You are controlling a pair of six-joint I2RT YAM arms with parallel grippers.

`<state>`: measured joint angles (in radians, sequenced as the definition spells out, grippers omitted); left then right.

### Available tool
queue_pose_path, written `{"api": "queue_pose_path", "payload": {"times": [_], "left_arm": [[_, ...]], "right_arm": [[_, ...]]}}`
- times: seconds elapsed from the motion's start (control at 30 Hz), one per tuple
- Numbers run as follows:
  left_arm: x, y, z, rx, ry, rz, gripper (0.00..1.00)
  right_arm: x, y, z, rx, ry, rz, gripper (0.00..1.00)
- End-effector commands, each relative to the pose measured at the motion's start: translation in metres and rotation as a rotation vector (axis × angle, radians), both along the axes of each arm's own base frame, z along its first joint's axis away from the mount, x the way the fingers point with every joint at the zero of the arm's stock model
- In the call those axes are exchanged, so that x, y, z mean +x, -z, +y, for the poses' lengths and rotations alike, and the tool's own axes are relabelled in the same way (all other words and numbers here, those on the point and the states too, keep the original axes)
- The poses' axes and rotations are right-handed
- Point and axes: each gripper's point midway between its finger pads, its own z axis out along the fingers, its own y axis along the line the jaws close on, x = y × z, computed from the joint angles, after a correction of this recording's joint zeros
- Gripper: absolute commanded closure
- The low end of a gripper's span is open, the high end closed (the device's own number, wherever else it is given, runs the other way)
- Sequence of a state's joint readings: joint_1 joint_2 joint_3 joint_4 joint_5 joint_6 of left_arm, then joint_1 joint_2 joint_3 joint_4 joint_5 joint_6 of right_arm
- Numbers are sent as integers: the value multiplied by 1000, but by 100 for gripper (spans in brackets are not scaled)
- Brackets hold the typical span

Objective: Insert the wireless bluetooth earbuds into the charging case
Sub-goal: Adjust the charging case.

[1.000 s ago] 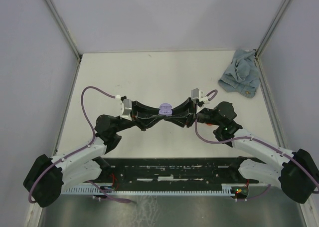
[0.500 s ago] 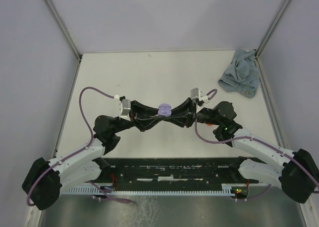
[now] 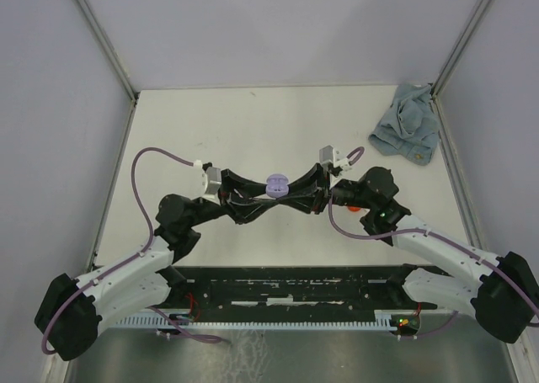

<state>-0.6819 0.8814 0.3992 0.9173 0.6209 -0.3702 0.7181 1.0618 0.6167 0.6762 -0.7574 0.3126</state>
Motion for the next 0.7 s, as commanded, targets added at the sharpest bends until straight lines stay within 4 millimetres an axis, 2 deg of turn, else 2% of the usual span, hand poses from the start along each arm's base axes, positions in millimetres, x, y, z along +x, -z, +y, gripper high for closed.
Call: {"api": "queue_pose_path", "payload": {"times": [0.0, 0.23, 0.4, 0.53, 0.67], "left_arm": [[0, -26, 6, -58, -13, -27, 53], [-2, -30, 12, -69, -20, -35, 55], [-4, -30, 11, -63, -6, -39, 67], [-2, -28, 9, -56, 2, -32, 79], [-2, -28, 9, -72, 1, -25, 83]], "right_arm": [[-8, -25, 0, 29, -45, -71, 98], [-10, -22, 0, 9, -60, -69, 98], [-10, -24, 0, 11, -59, -71, 98], [-9, -29, 1, 37, -51, -56, 87], [-8, -37, 1, 88, -48, -44, 73]]}}
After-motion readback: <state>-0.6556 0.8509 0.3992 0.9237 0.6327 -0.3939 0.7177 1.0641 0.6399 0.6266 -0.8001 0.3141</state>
